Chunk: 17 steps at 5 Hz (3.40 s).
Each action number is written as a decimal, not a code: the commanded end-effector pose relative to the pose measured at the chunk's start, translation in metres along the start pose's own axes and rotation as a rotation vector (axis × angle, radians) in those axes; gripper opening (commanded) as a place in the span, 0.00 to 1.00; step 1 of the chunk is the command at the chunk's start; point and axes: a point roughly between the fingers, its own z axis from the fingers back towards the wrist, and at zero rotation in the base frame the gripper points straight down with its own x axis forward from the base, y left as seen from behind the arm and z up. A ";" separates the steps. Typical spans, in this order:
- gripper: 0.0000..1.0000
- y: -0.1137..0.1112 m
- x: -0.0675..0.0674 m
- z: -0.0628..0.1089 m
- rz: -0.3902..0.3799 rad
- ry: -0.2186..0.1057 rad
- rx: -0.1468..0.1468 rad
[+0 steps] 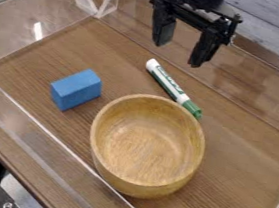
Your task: Put the blue block in the brown bowl
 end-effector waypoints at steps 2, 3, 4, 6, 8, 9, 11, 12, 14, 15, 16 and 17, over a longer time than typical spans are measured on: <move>1.00 0.022 -0.019 -0.001 -0.091 0.005 0.012; 1.00 0.044 -0.035 0.001 -0.149 -0.016 0.019; 1.00 0.071 -0.047 -0.001 -0.206 -0.042 0.034; 1.00 0.094 -0.059 -0.010 -0.213 -0.069 0.050; 1.00 0.100 -0.061 -0.029 -0.180 -0.085 0.046; 1.00 0.103 -0.061 -0.037 -0.168 -0.091 0.043; 1.00 0.109 -0.058 -0.052 -0.158 -0.110 0.037; 1.00 0.113 -0.055 -0.060 -0.157 -0.124 0.033; 1.00 0.120 -0.050 -0.071 -0.145 -0.150 0.025; 1.00 0.122 -0.048 -0.074 -0.139 -0.158 0.021; 1.00 0.123 -0.048 -0.076 -0.130 -0.161 0.020; 1.00 0.123 -0.047 -0.077 -0.123 -0.162 0.020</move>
